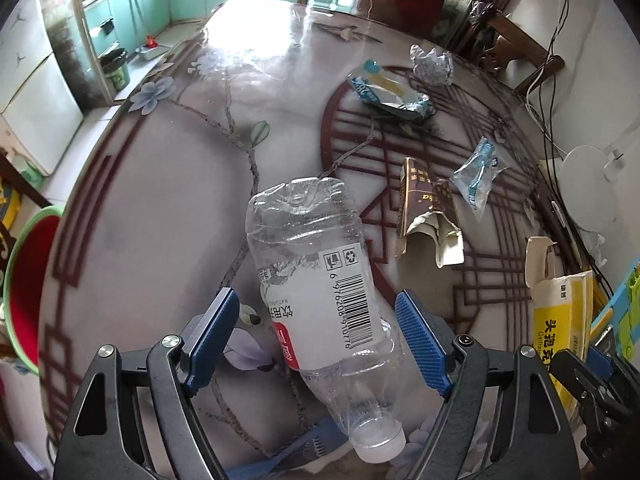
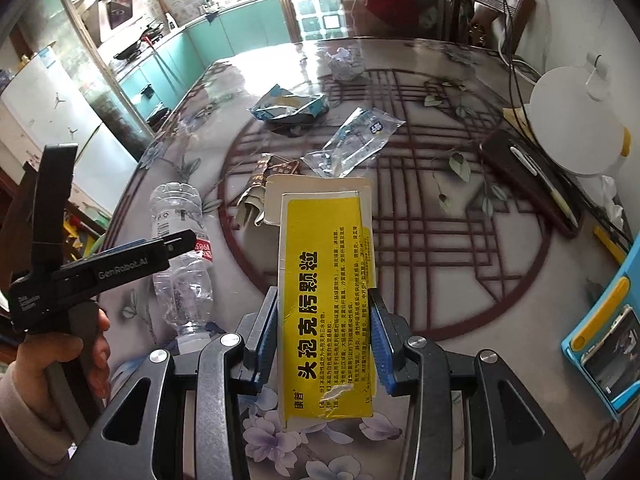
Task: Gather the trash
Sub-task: 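Grasp the clear plastic bottle with the left tool while the right tool grasps the yellow packet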
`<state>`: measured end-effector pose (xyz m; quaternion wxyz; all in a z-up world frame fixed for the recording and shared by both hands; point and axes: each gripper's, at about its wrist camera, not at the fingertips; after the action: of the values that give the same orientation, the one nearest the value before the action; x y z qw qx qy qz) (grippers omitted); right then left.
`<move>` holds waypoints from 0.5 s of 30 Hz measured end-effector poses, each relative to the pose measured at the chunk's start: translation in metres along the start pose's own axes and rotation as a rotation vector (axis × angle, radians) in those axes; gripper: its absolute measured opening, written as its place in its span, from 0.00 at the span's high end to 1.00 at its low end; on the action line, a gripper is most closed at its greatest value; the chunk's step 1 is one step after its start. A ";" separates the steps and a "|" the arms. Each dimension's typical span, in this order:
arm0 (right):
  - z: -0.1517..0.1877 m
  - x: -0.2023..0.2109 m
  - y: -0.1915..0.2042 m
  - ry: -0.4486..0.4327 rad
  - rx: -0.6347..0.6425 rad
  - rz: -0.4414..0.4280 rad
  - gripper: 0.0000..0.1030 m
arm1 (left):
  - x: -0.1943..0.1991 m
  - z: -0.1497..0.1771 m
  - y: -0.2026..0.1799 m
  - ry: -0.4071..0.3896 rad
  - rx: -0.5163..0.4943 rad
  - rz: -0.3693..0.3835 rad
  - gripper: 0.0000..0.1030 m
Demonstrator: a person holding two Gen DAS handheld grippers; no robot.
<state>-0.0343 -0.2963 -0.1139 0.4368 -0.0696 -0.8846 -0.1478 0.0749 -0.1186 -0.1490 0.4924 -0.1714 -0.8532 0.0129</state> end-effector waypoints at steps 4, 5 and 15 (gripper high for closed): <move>-0.004 -0.004 0.004 -0.001 0.010 -0.020 0.62 | -0.003 0.000 -0.001 0.013 0.005 0.002 0.25; -0.005 -0.005 0.004 -0.001 0.011 -0.024 0.62 | -0.003 0.000 -0.001 0.016 0.001 0.000 0.25; -0.012 -0.008 0.009 -0.007 0.016 -0.045 0.62 | 0.001 -0.004 -0.002 0.011 -0.005 0.018 0.48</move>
<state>-0.0176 -0.2914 -0.1114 0.4309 -0.0467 -0.8886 -0.1502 0.0769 -0.1209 -0.1456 0.4964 -0.1806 -0.8490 0.0144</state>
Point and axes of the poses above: each gripper's, at about its wrist camera, not at the fingertips, and x roughly against the way its jaws point, y to its left, z to its underside, and after that the axes turned 8 degrees about -y, right-handed
